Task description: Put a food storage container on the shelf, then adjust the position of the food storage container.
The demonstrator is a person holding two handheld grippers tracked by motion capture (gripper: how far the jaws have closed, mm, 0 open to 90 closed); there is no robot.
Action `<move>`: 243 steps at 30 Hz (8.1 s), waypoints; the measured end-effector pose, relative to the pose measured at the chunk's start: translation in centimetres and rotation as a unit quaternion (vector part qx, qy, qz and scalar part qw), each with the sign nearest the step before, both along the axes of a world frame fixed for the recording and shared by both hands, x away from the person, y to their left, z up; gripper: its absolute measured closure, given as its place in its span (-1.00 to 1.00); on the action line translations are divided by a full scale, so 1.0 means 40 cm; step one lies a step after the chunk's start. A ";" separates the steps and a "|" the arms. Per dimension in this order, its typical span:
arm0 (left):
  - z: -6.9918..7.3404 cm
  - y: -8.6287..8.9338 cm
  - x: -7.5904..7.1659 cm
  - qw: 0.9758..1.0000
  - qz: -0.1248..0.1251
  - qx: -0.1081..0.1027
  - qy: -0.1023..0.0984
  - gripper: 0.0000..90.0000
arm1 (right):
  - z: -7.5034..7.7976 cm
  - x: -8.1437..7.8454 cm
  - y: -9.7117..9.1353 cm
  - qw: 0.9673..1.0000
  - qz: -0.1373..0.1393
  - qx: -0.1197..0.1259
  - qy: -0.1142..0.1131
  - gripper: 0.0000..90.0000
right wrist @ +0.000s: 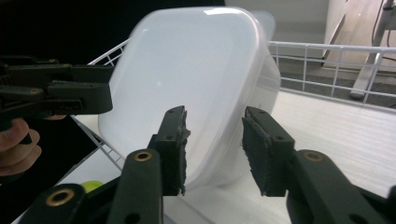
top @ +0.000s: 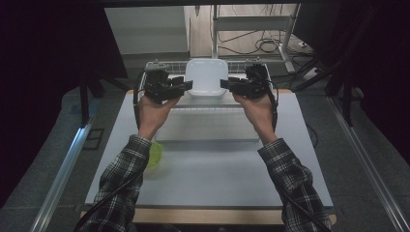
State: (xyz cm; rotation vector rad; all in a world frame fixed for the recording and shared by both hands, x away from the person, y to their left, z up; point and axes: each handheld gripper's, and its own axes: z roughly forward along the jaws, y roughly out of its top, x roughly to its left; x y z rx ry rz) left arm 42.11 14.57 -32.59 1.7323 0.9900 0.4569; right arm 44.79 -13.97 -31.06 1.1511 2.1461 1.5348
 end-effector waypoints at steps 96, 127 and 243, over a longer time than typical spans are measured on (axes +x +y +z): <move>-0.297 0.020 -0.340 0.995 -0.091 0.036 0.013 -0.71 | -0.306 -0.290 -0.122 0.995 0.071 -0.064 -0.015 -0.78; -0.458 -0.009 -0.421 0.989 -0.099 0.101 0.032 -0.89 | -0.443 -0.398 -0.158 0.988 0.102 -0.114 0.003 -0.90; -0.523 0.166 -0.278 0.984 -0.038 0.094 0.144 0.99 | -0.487 -0.383 -0.125 0.977 0.125 -0.164 0.047 -0.77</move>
